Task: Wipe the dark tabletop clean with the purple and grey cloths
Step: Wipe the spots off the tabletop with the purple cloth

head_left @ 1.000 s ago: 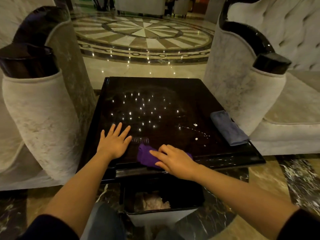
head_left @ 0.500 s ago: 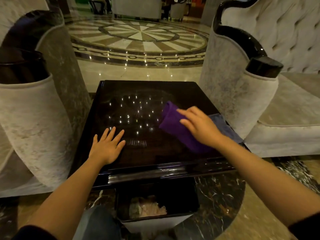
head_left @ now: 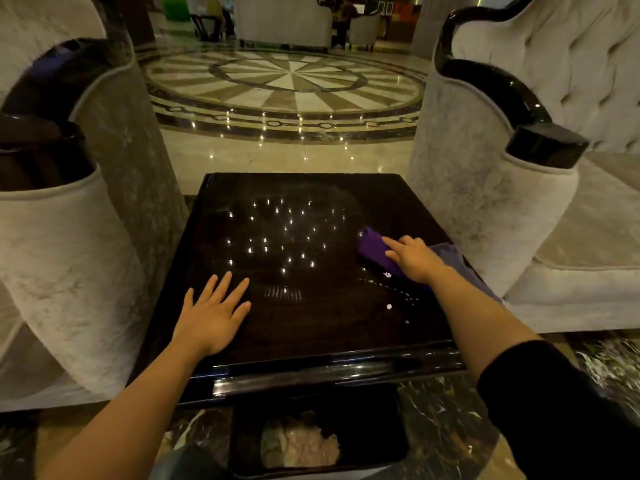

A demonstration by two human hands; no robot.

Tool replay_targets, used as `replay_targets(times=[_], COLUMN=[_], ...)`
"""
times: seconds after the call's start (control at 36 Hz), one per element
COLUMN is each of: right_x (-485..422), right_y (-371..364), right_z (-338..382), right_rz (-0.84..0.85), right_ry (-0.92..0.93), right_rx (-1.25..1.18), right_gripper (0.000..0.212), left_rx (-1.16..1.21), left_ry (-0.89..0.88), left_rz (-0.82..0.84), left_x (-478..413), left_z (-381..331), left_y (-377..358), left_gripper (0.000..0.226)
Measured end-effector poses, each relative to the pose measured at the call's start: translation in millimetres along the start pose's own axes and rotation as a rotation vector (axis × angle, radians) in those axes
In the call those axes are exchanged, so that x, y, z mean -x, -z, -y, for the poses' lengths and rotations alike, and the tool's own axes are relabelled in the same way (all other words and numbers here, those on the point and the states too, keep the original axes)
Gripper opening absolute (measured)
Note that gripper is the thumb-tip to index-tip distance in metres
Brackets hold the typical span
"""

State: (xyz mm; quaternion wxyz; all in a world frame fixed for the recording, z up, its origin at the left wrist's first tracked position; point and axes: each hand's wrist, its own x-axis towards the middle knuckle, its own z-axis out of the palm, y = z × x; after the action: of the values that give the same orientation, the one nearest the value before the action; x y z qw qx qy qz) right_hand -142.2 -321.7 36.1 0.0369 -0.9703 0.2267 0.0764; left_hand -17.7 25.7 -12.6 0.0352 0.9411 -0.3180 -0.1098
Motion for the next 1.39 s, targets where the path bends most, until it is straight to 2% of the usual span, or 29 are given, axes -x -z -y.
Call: replay_targets(times=[0.44, 0.75, 0.78, 0.94, 1.11, 1.39], right_x=[23, 70, 95, 114, 141, 171], right_y=[-17, -35, -28, -35, -48, -55], right_z=[10, 52, 67, 98, 135, 160], right_rz=[-0.053, -0.113, -0.143, -0.150, -0.225, -0.176], right_ry=[-0.019, 0.043, 0.032, 0.115, 0.190, 0.362], right_rx=[-0.143, -0.236, -0.220, -0.206, -0.236, -0.233], right_gripper=[0.046, 0.047, 0.048, 0.047, 0.044, 0.042], left_rx=[0.019, 0.037, 0.043, 0.047, 0.028, 0.045], left_ry=[0.009, -0.002, -0.042, -0.047, -0.041, -0.029], left_rz=[-0.007, 0.014, -0.008, -0.014, -0.006, -0.014], left_x=[0, 3, 19, 11, 8, 2], left_z=[0, -3, 3, 2, 2, -2], left_y=[-1, 2, 9, 12, 14, 8], left_gripper=[0.054, 0.055, 0.055, 0.055, 0.055, 0.055])
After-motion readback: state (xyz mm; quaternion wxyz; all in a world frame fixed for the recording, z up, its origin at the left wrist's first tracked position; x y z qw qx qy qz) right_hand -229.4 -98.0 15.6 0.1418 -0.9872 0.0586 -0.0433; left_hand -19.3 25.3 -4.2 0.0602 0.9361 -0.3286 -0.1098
